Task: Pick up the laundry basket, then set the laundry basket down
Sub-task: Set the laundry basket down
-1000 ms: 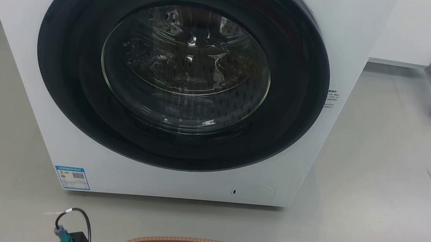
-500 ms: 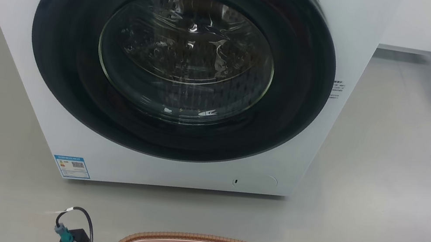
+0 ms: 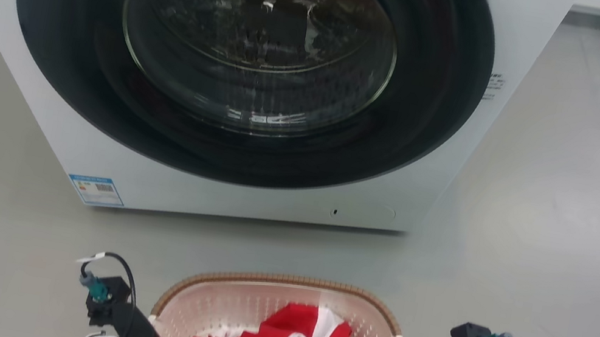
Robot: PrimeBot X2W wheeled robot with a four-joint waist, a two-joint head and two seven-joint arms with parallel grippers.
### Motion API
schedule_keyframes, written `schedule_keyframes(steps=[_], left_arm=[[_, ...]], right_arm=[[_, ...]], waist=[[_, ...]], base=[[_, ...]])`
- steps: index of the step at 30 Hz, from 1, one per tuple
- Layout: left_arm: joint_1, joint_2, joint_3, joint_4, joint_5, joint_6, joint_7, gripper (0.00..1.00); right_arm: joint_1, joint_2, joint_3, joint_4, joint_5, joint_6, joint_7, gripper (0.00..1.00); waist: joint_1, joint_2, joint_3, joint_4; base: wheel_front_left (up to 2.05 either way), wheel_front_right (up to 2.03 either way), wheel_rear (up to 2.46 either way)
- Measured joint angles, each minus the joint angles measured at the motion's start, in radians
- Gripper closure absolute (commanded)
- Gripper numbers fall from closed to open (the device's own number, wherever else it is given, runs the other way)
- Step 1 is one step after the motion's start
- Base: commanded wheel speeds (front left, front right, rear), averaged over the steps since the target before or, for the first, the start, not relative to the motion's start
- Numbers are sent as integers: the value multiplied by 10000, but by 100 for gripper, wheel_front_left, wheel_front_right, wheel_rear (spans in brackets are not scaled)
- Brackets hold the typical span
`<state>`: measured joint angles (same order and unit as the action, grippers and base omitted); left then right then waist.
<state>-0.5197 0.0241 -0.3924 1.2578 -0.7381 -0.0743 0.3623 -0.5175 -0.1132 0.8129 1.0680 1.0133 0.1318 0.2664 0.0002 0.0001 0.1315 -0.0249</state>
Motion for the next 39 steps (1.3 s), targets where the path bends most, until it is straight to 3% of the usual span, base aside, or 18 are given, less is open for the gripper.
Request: schedule_keyframes(steps=[39], left_arm=[[-3599, 224, -44, -966, 564, 405, -2606, 100]], right_arm=[[-3971, -518, 422, -297, -1361, 0, -3302, 100]], waist=[[0, 1, 5640, 49]], base=[[0, 0, 0]])
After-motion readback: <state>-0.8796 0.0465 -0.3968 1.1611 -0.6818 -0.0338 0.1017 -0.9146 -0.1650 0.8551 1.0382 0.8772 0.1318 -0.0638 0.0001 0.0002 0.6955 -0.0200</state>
